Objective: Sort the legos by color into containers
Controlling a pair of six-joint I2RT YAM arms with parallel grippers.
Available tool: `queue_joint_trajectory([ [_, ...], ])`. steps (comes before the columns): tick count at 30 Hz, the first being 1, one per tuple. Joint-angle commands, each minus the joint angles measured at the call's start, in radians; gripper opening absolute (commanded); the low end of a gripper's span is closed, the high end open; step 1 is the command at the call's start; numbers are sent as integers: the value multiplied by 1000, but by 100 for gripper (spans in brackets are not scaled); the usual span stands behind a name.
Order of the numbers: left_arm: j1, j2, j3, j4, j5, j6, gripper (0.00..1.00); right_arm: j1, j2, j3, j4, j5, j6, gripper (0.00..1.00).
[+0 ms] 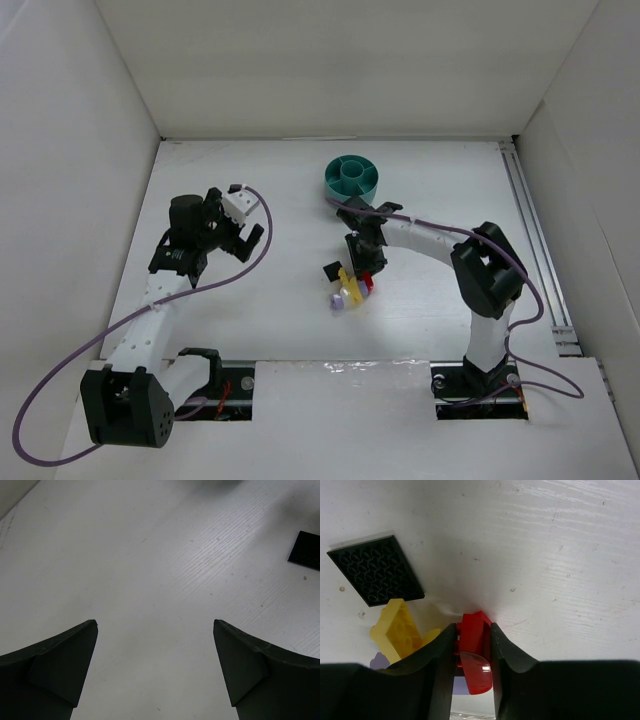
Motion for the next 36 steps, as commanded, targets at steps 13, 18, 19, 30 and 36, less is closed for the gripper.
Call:
queue_joint_trajectory([
  [13,2,-114,-32,-14,301,48,100,8,10,243,-71,-61,88,0],
  [18,11,-92,-3,40,323,-222,100,8,-2,264,-42,-70,149,0],
  [19,11,-82,6,40,371,-314,100,8,-2,282,-30,-82,161,0],
  [30,11,142,126,166,667,-626,100,8,-2,378,89,-92,201,0],
  [36,11,297,221,175,743,-661,100,8,-2,376,146,-81,201,0],
])
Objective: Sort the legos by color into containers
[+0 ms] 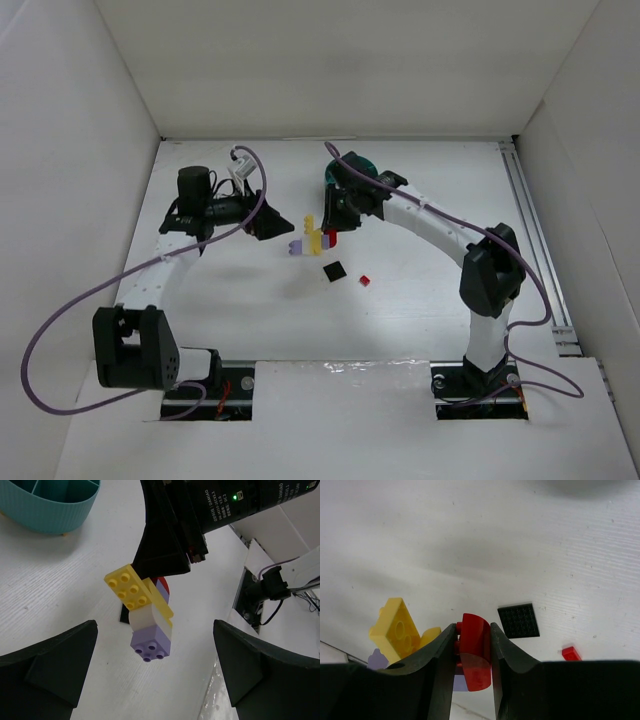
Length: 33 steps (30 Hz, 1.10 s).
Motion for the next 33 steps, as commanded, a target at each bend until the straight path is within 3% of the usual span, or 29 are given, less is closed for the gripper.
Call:
queue_joint_trajectory([
  [1,5,37,58,33,94,-32,100,19,-12,31,83,8,17,0],
  [9,-37,123,124,-99,49,74,99,39,-12,97,93,36,8,0],
  [16,-37,167,124,-76,40,74,97,59,20,148,83,56,8,0],
  [23,-46,167,93,74,40,-38,94,89,38,176,83,90,8,0],
  [33,-77,209,93,94,40,-57,80,99,47,203,83,145,8,0],
])
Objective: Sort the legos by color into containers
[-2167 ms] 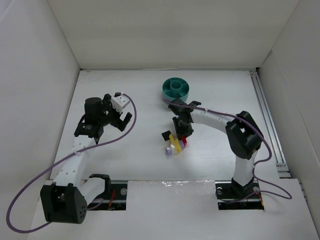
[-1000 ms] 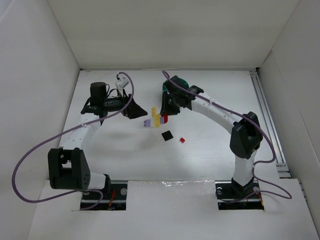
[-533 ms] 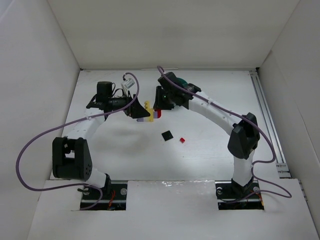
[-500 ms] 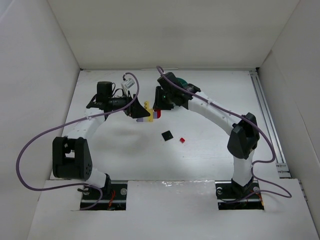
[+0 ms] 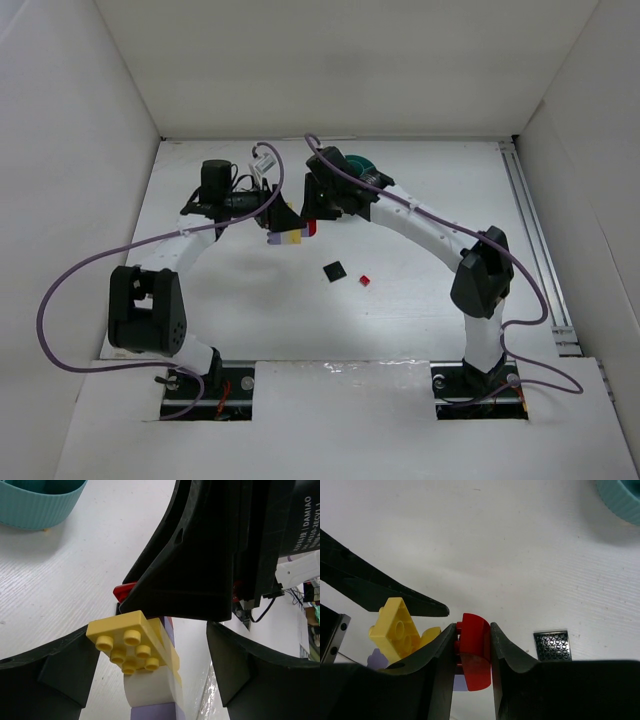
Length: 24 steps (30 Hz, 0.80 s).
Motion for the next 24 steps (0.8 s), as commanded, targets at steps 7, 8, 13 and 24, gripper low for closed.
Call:
queue_joint_trajectory([
  [7,-7,12,9,19,9,-12,74,7,5,55,45,49,5,0],
  [8,-7,21,9,19,9,0,73,7,5,55,45,49,5,0],
  [13,-7,40,9,-15,-1,20,69,7,-4,55,45,72,5,0],
  [24,-7,71,18,-15,-1,11,63,7,-14,64,63,81,23,0],
])
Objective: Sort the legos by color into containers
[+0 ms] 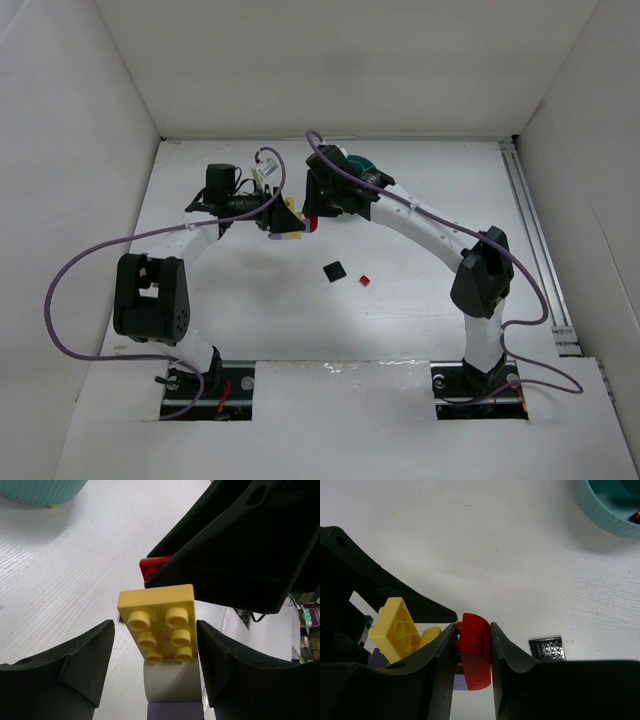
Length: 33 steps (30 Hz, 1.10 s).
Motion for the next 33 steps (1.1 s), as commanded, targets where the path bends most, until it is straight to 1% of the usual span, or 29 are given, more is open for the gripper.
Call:
queue_joint_trajectory([
  [1,-3,6,18,5,17,-3,61,7,-15,50,55,28,16,0],
  [4,-3,7,27,5,17,-3,53,7,-15,50,55,28,16,0],
  [6,-3,17,36,5,17,-3,50,7,-15,50,55,37,16,0],
  [10,-3,36,47,5,35,-3,36,7,-6,50,55,60,16,0],
  [11,-3,36,47,5,47,-3,29,7,5,50,55,80,16,0],
  [15,-3,36,56,5,48,-3,19,7,5,32,76,139,16,0],
  [16,-3,36,56,5,48,-3,19,7,5,31,87,149,16,0],
  [19,-3,36,56,5,48,-3,13,7,5,10,96,195,16,0],
  [20,-3,27,46,5,48,-3,13,7,5,1,107,214,16,0],
  [23,-3,2,36,40,29,-14,8,-4,-4,-28,107,228,7,0],
  [25,-3,-13,22,80,29,-54,8,-14,-15,-42,116,246,6,0],
  [28,24,-39,-11,155,29,-118,5,-36,-26,-67,125,255,6,0],
  [33,45,-70,-33,169,29,-132,3,-69,-49,-90,125,255,6,0],
])
